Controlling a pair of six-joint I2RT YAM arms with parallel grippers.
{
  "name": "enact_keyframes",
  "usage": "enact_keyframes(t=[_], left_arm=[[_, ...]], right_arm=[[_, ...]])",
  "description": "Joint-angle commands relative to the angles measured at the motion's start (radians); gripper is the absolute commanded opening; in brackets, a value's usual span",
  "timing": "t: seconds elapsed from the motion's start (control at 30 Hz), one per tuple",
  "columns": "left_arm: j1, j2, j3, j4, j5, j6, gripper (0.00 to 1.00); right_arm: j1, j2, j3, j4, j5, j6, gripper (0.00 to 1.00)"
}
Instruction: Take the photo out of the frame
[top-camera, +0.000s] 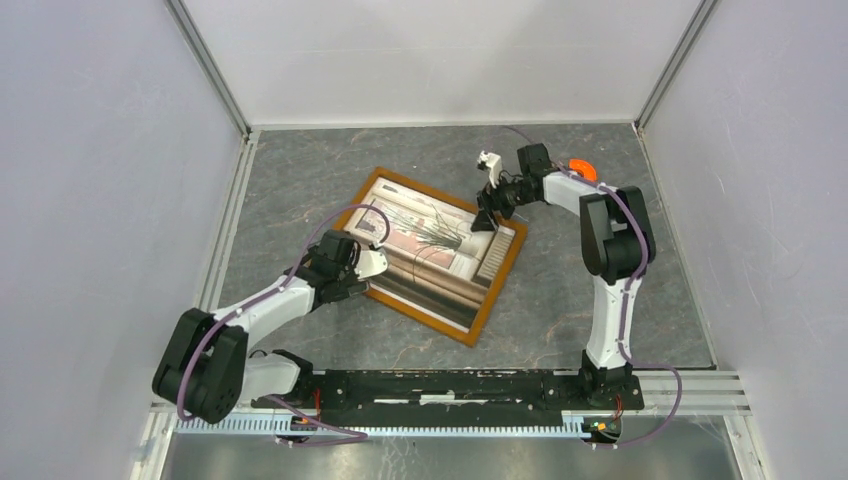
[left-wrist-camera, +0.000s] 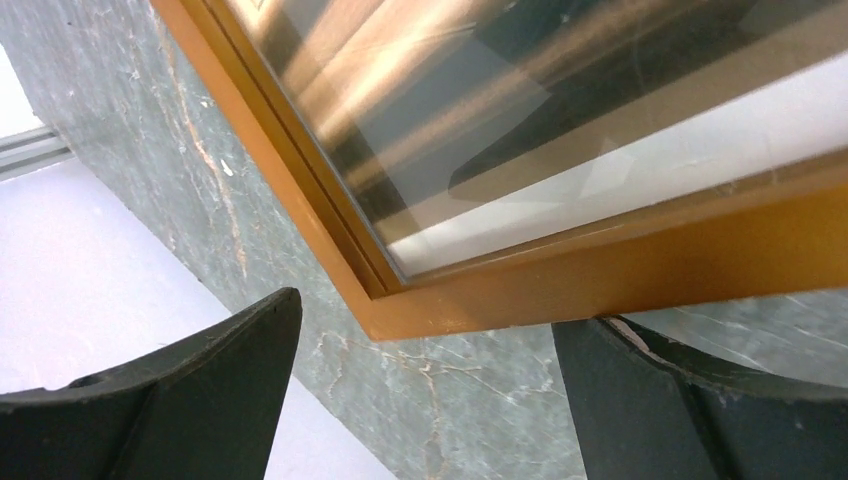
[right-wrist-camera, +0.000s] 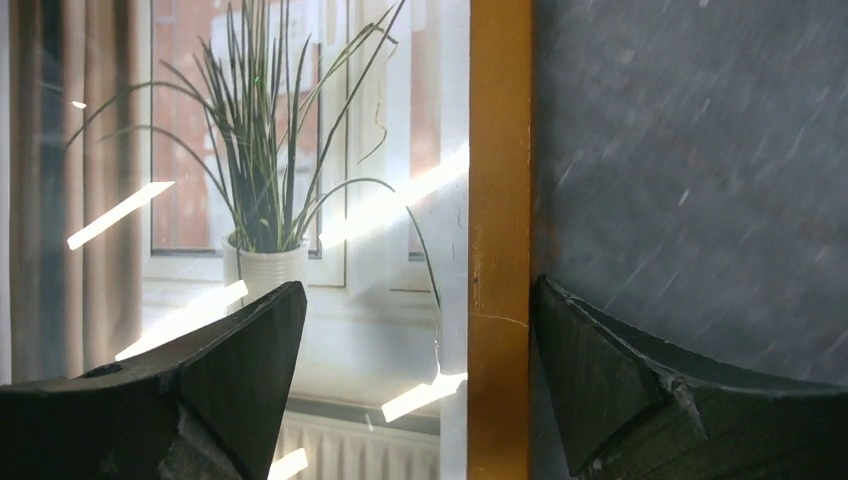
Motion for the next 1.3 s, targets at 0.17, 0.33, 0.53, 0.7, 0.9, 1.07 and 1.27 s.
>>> enact_keyframes(t=[0.17,0.33,0.53,0.7,0.9,1.07,1.27], left_arm=[[0.091,0.219,0.179,0.096,0.078,-0.016,1.00],[0.162,0.177,0.259,-0.039,0.150,-0.098,1.00],[0.313,0.042,0.348,-0.298,0.333,-0.243,1.00],[0.436,-0.004,0.392,-0.440,0.474,-0.476,1.00],[0.494,0.065,0.464,-0.503,0.625,-1.000,1.00],[0.553,0.049,0.345,-0.334,0.721,-1.145,1.00],[0.557,0.148,0.267,-0.207,0.797,-1.169,1.00]], right_arm=[[0.014,-0.171,-0.506,-0.051,0.002,0.160,0.89],[0.010,-0.269,-0.631,0.031,-0.001,0.227,0.89],[-0.019,-0.333,-0.564,0.037,0.032,0.232,0.91],[-0.037,-0.320,-0.466,0.024,0.066,0.223,0.91],[-0.036,-0.272,-0.401,0.001,0.068,0.210,0.92],[-0.035,-0.245,-0.427,-0.001,0.028,0.208,0.92],[-0.031,-0.239,-0.503,-0.006,-0.028,0.193,0.92]])
